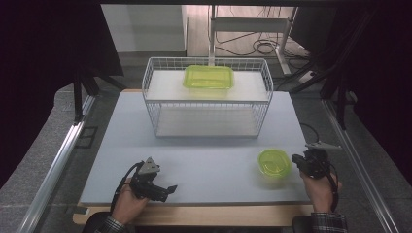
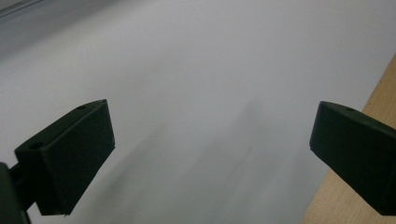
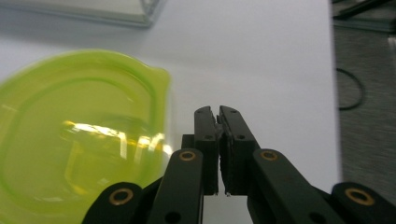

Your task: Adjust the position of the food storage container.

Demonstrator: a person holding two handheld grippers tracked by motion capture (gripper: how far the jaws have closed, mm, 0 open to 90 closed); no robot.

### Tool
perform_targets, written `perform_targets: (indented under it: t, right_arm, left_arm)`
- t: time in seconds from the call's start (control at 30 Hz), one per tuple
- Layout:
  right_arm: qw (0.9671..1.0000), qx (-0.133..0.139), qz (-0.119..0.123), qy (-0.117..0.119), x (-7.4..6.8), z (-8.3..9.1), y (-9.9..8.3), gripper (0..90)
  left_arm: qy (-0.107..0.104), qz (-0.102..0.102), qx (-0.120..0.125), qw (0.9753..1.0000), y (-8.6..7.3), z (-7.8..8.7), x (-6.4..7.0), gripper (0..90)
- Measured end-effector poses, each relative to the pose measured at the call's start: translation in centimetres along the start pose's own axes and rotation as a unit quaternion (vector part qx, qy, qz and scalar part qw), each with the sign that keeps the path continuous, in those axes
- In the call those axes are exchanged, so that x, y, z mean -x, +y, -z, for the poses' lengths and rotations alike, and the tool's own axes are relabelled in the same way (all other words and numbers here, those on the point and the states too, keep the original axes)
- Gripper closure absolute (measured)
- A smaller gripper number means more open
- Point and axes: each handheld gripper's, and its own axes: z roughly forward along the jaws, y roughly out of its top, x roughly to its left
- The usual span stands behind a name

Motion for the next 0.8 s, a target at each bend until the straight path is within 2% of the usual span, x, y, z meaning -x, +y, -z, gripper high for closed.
perform_targets:
  t: [0.17,0.3,0.47,0.5,0.8]
  right_arm:
    - [0.9995,-0.026,-0.01,0.015,0.1,-0.2,-1.1,87.1]
    - [0.9985,-0.037,-0.013,0.039,-0.4,-0.4,-1.7,87.3]
    - [0.9964,-0.051,-0.007,0.067,-1.6,-0.9,-2.0,87.7]
    - [0.9953,-0.054,-0.002,0.08,-2.3,-1.1,-2.0,87.7]
    - [0.992,-0.057,0.018,0.111,-4.6,-2.0,-1.6,87.7]
  left_arm:
    - [0.002,-0.006,-0.004,1.0,0.0,-0.1,0.0,0.0]
    - [0.001,-0.009,-0.005,0.9999,0.0,-0.1,0.1,0.0]
    - [0.001,-0.012,-0.006,0.9999,0.0,-0.2,0.1,0.0]
    - [0.001,-0.012,-0.007,0.9999,0.0,-0.2,0.1,0.0]
    - [0.002,-0.015,-0.011,0.9998,0.0,-0.3,0.2,0.0]
